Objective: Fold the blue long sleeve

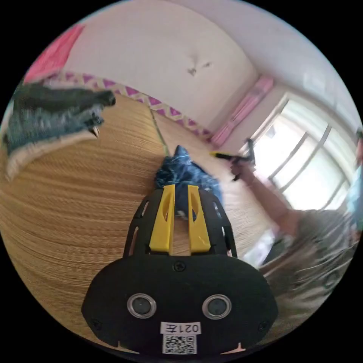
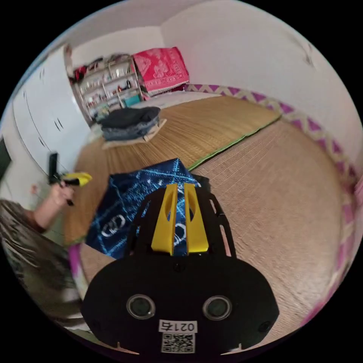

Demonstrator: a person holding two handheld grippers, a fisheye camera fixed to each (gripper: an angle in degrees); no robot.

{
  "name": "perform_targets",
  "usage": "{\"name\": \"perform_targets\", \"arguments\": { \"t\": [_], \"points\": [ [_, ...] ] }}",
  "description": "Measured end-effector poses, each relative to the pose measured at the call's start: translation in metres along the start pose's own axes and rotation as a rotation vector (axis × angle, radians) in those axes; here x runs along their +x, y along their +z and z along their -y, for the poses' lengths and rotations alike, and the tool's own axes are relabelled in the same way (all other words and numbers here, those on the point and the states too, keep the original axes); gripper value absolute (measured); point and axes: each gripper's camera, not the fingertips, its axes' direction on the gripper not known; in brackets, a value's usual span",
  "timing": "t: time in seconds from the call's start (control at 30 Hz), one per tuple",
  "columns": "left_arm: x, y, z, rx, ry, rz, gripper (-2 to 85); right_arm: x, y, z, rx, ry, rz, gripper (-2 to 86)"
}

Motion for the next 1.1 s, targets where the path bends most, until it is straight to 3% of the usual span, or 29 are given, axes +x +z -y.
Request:
{"name": "perform_targets", "arguments": {
  "t": [0.1,0.33,0.53,0.63,0.77,1.0,1.1],
  "points": [
    [0.024,0.007,0.038,-0.055,0.087,0.072,1.5,-0.045,-0.028,-0.013,0.039,-0.035,-0.078,-0.3],
    [-0.004,0.021,0.112,-0.193,0.063,-0.092,-0.9,-0.093,-0.054,-0.050,-0.058,-0.010,-0.076,4.6],
    [-0.013,-0.003,0.174,-0.136,0.208,-0.001,-0.6,-0.122,-0.073,-0.091,-0.076,0.047,-0.113,4.5],
    [-0.022,-0.003,0.218,-0.153,0.297,0.018,0.9,-0.130,-0.082,-0.125,-0.049,0.157,-0.128,8.1],
    [-0.069,0.026,0.291,-0.251,0.304,0.028,14.0,-0.132,-0.088,-0.187,-0.003,0.368,-0.043,12.9],
    [-0.140,0.087,0.385,-0.480,0.288,-0.195,16.9,-0.113,-0.047,-0.303,0.010,0.797,0.135,13.5],
    [-0.161,0.103,0.414,-0.562,0.266,-0.239,16.4,-0.095,-0.031,-0.332,0.047,0.884,0.184,13.1]
  ]
}}
